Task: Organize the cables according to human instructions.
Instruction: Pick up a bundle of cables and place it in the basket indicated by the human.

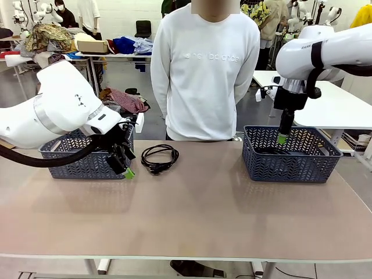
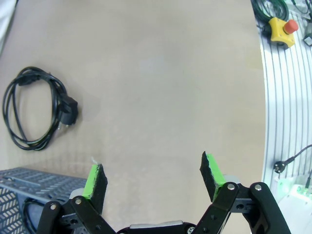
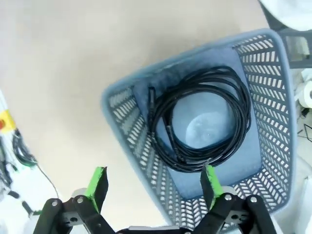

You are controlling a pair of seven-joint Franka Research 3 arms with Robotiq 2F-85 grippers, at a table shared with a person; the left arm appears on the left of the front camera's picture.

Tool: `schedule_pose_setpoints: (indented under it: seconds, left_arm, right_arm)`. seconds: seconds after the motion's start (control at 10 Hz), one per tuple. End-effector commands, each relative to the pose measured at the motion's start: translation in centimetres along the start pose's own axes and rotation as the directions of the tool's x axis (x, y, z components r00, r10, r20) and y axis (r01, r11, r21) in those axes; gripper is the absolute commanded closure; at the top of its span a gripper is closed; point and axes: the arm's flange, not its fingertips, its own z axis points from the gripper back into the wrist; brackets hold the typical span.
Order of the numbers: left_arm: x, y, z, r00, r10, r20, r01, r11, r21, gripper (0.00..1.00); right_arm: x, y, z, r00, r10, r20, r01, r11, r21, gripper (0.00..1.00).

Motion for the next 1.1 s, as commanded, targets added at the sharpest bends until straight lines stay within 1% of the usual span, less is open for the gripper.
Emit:
schedule_pose_setpoints:
  seconds: [0.0, 0.2, 0.5, 0.8, 1.0]
  left_arm:
    - [-0.1, 0.0, 0.1, 1.000, 0.001, -0.001, -0.001, 1.000, 0.000, 0.00]
    - [-0.1, 0.0, 0.1, 1.000, 0.001, -0.001, -0.001, 1.000, 0.000, 0.00]
    - [-0.1, 0.0, 0.1, 1.000, 0.001, -0.001, -0.001, 1.000, 0.000, 0.00]
    - [-0.1, 0.0, 0.1, 1.000, 0.001, -0.001, -0.001, 1.000, 0.000, 0.00]
    - [-0.1, 0.0, 0.1, 1.000, 0.001, -0.001, -0.001, 1.000, 0.000, 0.00]
  right_arm:
    - [-0.7, 4.9, 0.1, 0.997, -0.050, 0.054, 0.052, 0.998, -0.037, 0.00]
    - [-0.3, 8.9, 0.1, 0.994, -0.037, 0.102, 0.043, 0.997, -0.057, 0.00]
    - [0.4, 14.0, -1.7, 0.984, -0.028, 0.178, 0.037, 0.998, -0.046, 0.00]
    - [1.2, 18.4, -3.5, 0.979, 0.001, 0.205, 0.001, 1.000, -0.011, 0.00]
    - [1.3, 19.9, -3.7, 0.977, 0.020, 0.212, -0.021, 1.000, 0.002, 0.00]
